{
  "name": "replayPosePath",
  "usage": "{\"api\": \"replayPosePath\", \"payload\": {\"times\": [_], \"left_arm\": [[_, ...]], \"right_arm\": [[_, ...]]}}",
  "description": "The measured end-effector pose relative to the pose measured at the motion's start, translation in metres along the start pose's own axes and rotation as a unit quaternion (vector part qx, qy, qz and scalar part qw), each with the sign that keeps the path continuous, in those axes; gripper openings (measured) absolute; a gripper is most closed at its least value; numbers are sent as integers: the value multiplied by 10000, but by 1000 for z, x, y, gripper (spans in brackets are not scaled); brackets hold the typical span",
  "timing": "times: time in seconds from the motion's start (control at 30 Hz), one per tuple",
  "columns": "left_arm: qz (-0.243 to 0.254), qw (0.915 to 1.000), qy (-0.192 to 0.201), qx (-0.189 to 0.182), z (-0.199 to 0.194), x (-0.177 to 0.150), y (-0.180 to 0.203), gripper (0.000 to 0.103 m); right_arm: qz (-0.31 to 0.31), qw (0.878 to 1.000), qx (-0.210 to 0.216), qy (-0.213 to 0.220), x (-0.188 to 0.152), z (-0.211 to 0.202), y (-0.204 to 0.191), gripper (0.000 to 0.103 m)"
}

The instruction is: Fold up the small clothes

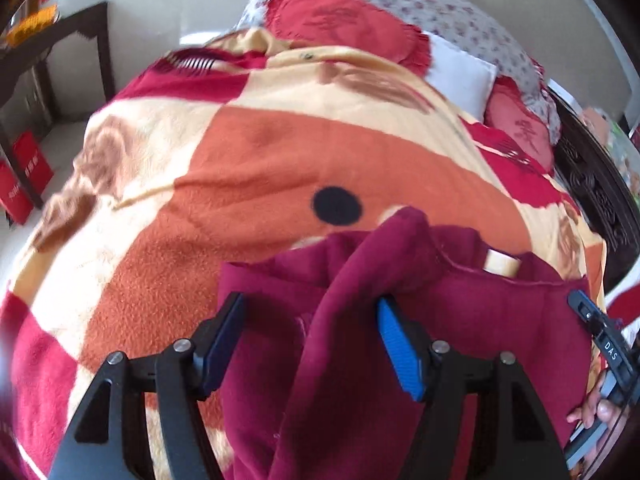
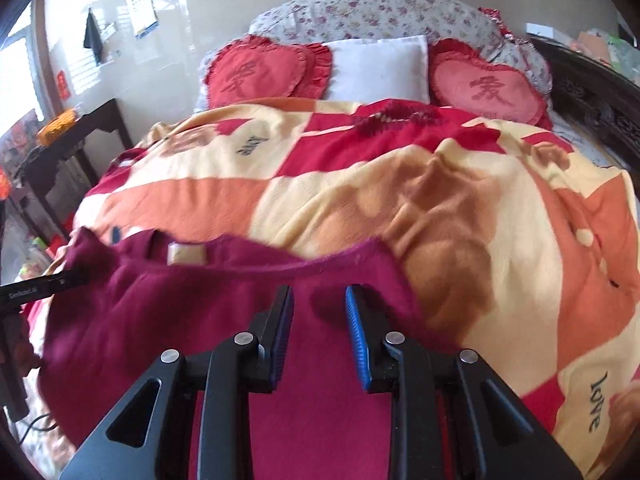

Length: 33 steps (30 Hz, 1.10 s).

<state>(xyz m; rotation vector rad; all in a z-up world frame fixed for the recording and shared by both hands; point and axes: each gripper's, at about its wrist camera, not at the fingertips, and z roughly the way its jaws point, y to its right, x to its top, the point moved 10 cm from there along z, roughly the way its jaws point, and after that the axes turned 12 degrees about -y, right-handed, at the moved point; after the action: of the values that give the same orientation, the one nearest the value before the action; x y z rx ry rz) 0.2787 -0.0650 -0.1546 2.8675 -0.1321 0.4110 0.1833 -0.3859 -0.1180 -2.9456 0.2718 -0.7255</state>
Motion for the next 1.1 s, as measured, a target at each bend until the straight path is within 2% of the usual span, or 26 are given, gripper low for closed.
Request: {"api": "replayPosePath", "payload": {"times": [0.07,0.17,0.3,0.4,0.5,0.57,0.73,0.93,1.0,1.1], "left_arm": [[47,10000,68,-45,6,1,-3,73],[359,9988,257,228,9,1,1,74],[294,9990,270,214,8,1,1,75],[272,9990,256,228,-1,-3,0,75],[270,9990,224,267,-15,-14,-4,75],[206,9993,221,207,-24,-22,-8,75],[116,9996,203,181,-42,-50,-19,75],[-110,9998,4,134,-39,-76,-35,75],[-179,9998,-72,111,-35,-82,-39,75],[-203,9997,-95,95,-33,-86,-39,76]], "right_arm": [[127,9999,84,2,4,9,6,10],[109,9999,-26,127,7,20,10,10],[123,9999,-5,82,10,20,10,10],[173,9998,-13,35,8,5,7,10],[-6,9997,241,93,5,-14,-16,11],[-327,9980,534,-21,1,-19,-47,11],[-938,9894,1042,-375,-7,-4,-118,11],[-1535,9797,1078,-703,-9,43,-186,11],[-1546,9790,854,-1014,-11,70,-192,11],[-1343,9809,881,-1095,-7,78,-192,12]]}}
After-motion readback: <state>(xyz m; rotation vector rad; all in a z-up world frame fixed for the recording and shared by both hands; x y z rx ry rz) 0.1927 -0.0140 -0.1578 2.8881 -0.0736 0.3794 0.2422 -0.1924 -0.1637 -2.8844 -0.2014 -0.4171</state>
